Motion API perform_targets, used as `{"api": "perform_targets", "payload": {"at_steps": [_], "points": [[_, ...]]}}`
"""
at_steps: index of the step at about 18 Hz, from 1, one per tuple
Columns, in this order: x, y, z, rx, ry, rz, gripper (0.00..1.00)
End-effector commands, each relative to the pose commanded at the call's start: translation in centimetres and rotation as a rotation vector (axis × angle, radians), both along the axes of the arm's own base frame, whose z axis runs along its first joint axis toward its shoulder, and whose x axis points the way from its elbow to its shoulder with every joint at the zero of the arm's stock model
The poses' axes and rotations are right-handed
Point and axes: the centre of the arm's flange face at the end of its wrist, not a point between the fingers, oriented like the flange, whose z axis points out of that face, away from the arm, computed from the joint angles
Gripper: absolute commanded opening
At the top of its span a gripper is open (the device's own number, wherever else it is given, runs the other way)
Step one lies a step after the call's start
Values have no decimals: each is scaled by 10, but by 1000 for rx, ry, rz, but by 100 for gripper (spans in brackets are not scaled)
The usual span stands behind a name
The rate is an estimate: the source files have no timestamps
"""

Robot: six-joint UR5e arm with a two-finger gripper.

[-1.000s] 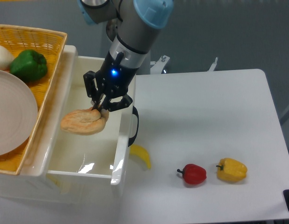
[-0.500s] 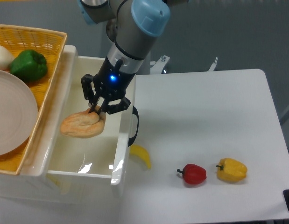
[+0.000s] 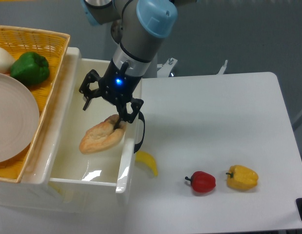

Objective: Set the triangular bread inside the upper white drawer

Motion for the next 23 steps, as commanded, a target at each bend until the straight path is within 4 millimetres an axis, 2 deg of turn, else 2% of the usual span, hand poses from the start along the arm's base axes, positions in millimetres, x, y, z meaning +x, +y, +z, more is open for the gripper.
{"api": "perform_targets", "payload": {"at_steps": [5, 8, 12, 16, 20, 23], "points": [[-1, -3, -10, -46, -10, 19, 100], [-13, -10, -9, -49, -9, 46, 100], [-45, -30, 9, -44, 41, 109, 100], [-86, -62, 28, -10, 63, 192, 100], [-116, -86, 31, 3, 110, 232, 100], [-141, -108, 30, -10, 236, 159, 100]]}}
